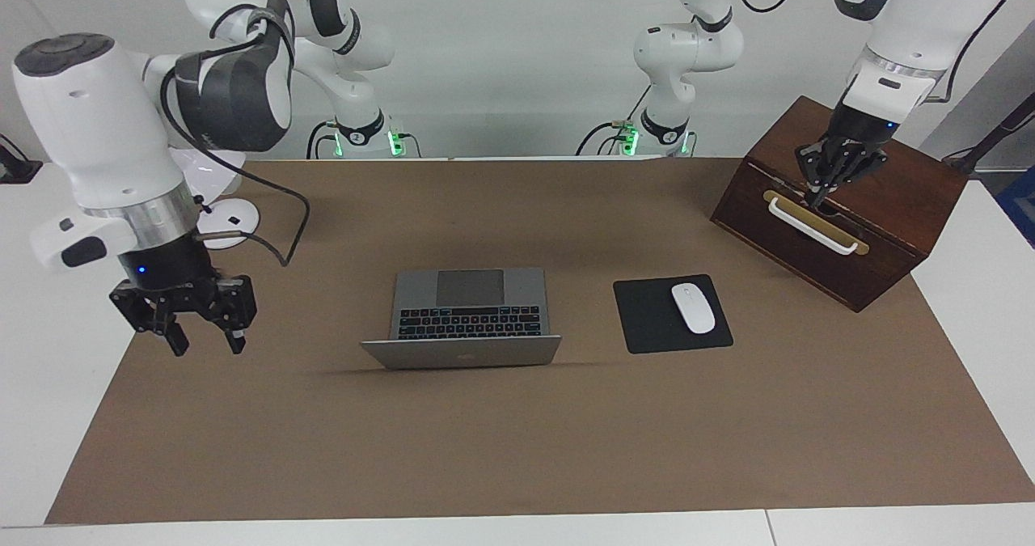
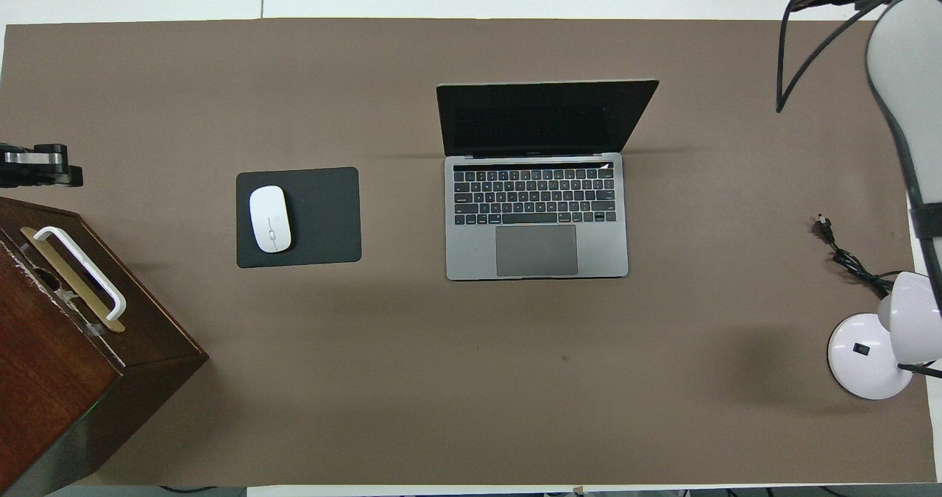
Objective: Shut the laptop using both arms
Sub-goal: 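Reach the right gripper to the laptop lid while the left gripper approaches the base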
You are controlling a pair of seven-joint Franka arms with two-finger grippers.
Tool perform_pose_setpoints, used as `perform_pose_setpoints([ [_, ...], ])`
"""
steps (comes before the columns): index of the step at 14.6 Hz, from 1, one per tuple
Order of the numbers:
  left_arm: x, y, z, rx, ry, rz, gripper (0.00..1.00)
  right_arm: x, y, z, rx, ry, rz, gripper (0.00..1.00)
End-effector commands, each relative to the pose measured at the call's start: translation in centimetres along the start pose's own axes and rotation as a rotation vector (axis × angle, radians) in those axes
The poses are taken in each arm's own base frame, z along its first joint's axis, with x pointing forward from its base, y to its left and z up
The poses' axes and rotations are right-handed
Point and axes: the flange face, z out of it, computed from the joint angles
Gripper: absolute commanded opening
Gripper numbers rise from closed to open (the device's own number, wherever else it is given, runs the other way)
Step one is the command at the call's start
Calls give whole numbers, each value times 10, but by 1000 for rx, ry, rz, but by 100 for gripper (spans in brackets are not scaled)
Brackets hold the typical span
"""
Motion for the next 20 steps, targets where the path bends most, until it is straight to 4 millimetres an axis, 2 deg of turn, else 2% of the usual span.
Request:
perform_pose_setpoints([
  [1, -4, 9, 17, -25, 41, 13, 0, 19, -24, 5, 19, 69, 9, 41],
  [2, -7, 20, 21, -40, 68, 26, 0, 20, -38, 5, 23, 83, 5, 31],
  [3, -10, 26, 30, -75, 91, 19, 0, 21, -41, 4, 22, 89, 13, 18],
  [4, -16, 34, 35, -107, 126, 14, 0, 21, -53, 4, 14, 102, 8, 1],
  [7, -37, 68, 61, -128, 196, 67, 0, 19, -91, 21, -9, 104, 17, 0],
  [9, -52, 93, 77, -141, 233, 109, 0, 18, -110, 30, -21, 120, 20, 0],
  [10, -62, 109, 89, -150, 255, 139, 0, 17, -117, 35, -23, 120, 30, 0],
  [12, -84, 133, 110, -165, 302, 183, 0, 13, -143, 35, -31, 131, 40, 0],
  [14, -105, 158, 128, -183, 327, 232, 0, 6, -173, 44, -34, 119, 37, 0],
  [18, -163, 210, 186, -231, 412, 327, 0, -6, -204, 49, 9, 69, 67, 0],
  [19, -172, 220, 200, -240, 423, 337, 0, -6, -203, 50, 15, 66, 86, 0],
  [20, -180, 229, 211, -249, 427, 343, 0, -9, -213, 54, 16, 60, 83, 0],
])
